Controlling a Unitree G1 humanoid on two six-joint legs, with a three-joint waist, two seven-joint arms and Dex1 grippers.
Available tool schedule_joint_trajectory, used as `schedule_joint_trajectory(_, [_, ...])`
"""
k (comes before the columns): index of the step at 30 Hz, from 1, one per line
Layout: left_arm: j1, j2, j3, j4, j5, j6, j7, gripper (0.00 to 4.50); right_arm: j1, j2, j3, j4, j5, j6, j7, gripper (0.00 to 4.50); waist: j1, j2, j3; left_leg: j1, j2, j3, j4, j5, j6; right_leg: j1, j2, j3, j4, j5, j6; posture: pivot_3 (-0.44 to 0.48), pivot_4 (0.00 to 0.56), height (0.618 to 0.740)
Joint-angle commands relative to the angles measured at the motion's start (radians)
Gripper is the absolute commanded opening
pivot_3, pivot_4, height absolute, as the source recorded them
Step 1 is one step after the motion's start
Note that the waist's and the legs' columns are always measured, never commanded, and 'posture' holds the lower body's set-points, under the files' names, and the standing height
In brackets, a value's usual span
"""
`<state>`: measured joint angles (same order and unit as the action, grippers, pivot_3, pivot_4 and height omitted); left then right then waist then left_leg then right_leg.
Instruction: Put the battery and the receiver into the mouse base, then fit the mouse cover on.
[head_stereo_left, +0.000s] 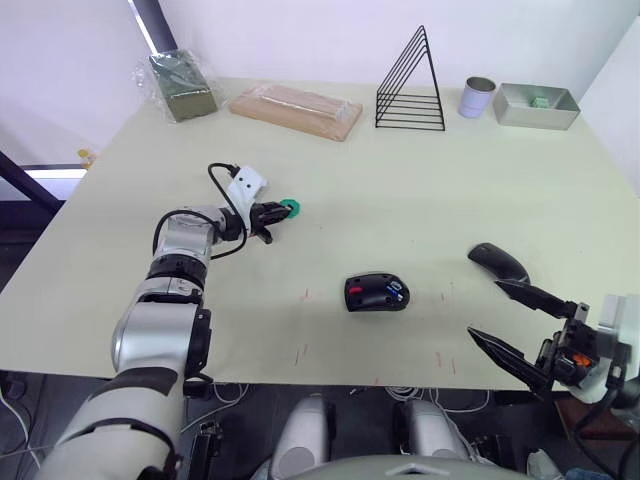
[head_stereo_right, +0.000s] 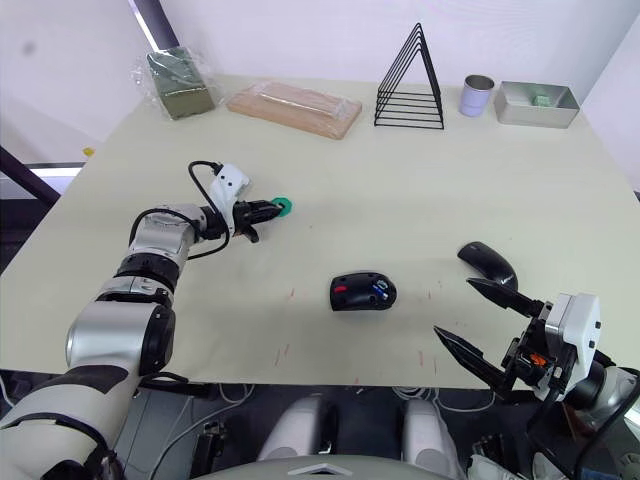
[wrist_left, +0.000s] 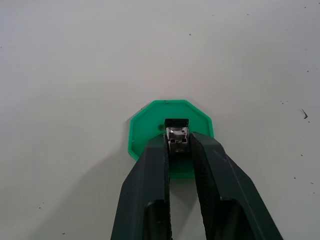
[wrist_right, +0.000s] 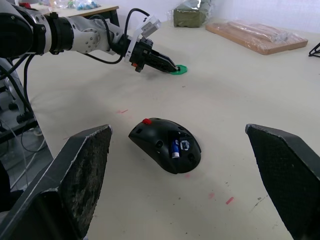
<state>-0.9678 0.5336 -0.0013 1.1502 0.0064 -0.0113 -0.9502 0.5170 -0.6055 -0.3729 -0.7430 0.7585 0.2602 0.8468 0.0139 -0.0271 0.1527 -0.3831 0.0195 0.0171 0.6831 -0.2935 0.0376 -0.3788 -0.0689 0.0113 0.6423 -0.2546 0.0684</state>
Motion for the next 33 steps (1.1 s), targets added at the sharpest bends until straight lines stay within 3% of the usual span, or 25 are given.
schedule_joint_trajectory(1, [-0.006, 0.01, 0.025, -0.046, -0.032, 0.008, -0.033, 0.78, -0.005, -0.011, -0.031, -0.039, 0.025, -0.003, -0.005, 4.5, 0.0, 0.0, 0.0, 0.0, 0.0, 0.0, 0.0, 0.0, 0.0, 0.0, 0.0, 0.0, 0.0, 0.0, 0.0, 0.0, 0.15, 0.74])
schedule_joint_trajectory(8, [0.08, 0.082, 0.024, -0.333, -0.113, 0.112, -0.234, 0.78, -0.165, -0.054, 0.034, -0.105, 0.01, 0.15, -0.235, 4.5, -0.012, 0.0, 0.0, 0.0, 0.002, 0.001, 0.0, 0.0, 0.0, -0.001, 0.0, 0.001, 0.001, 0.0, 0.0, 0.0, 0.15, 0.74])
schedule_joint_trajectory(13, [0.166, 0.119, 0.02, -0.616, -0.183, 0.272, -0.278, 0.78, -0.352, -0.115, 0.066, -0.112, 0.169, 0.296, -0.341, 4.5, -0.003, 0.0, 0.0, 0.0, 0.003, 0.0, 0.0, 0.0, 0.0, 0.0, 0.0, 0.001, 0.001, 0.0, -0.001, 0.0, 0.15, 0.74])
schedule_joint_trajectory(16, [0.193, 0.132, 0.035, -0.694, -0.199, 0.327, -0.243, 0.78, -0.438, -0.157, 0.059, -0.09, 0.231, 0.351, -0.373, 4.5, 0.001, 0.0, 0.0, 0.0, 0.003, 0.001, 0.001, 0.0, 0.0, 0.0, -0.001, 0.002, 0.001, 0.0, 0.0, 0.0, 0.15, 0.74])
schedule_joint_trajectory(22, [0.222, 0.149, 0.048, -0.683, -0.188, 0.319, -0.172, 0.78, -0.455, -0.163, 0.05, -0.082, 0.272, 0.325, -0.286, 4.5, 0.0, 0.0, 0.0, -0.001, 0.002, -0.002, 0.0, 0.0, 0.0, 0.0, -0.001, -0.001, 0.0, 0.0, -0.001, 0.0, 0.15, 0.74])
schedule_joint_trajectory(33, [0.075, 0.133, -0.008, -0.297, -0.089, 0.109, -0.17, 0.78, -0.281, -0.153, -0.009, -0.142, 0.191, 0.236, -0.166, 4.5, 0.001, -0.001, 0.0, -0.001, 0.0, -0.001, 0.001, 0.0, 0.0, 0.0, 0.0, -0.001, 0.0, 0.0, 0.0, 0.0, 0.15, 0.74])
